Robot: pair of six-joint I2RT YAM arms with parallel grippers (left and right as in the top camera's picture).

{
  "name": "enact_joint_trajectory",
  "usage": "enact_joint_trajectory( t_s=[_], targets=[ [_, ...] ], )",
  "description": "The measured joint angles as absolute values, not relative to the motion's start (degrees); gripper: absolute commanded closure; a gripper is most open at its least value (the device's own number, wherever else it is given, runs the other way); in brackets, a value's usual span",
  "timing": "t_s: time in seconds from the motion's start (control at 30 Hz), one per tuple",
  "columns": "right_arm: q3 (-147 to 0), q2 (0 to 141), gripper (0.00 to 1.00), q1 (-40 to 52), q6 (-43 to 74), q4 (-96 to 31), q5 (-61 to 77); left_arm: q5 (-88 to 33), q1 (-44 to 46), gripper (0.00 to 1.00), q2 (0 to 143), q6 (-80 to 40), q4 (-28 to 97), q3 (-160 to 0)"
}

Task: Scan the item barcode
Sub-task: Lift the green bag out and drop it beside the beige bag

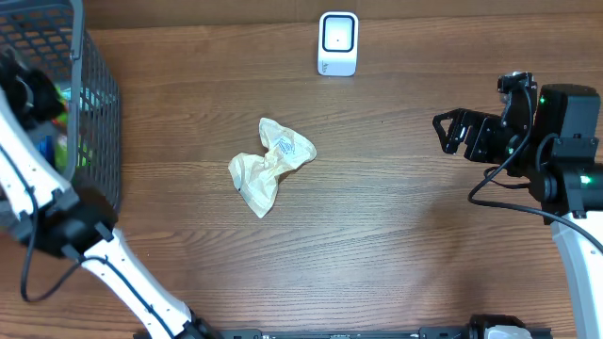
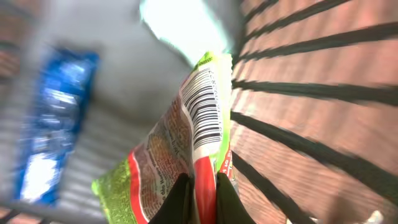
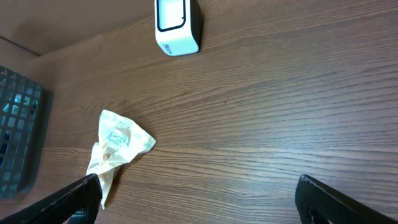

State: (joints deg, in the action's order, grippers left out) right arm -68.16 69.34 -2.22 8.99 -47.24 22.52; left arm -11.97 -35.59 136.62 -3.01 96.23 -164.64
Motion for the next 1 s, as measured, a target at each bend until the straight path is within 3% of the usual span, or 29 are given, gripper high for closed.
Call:
enact_joint_trajectory(
  t_s=[0.4, 0.67, 1.0],
  targets=[
    [-68.2, 69.3, 0.0, -2.2, 9.0, -47.2, 22.5, -12.8, -32.5, 0.96, 109.3, -3.1, 96.5, -167.2],
    [-68.2, 69.3, 0.0, -2.2, 9.0, -45.7, 23.6, -13.2, -18.2, 0.96, 107.5, -3.0, 97.1, -163.7],
    [-68.2, 69.3, 0.0, -2.2, 9.0, -45.6, 23.9, -6.6, -1.0, 0.96, 107.9, -3.0, 92.9, -137.8]
  ],
)
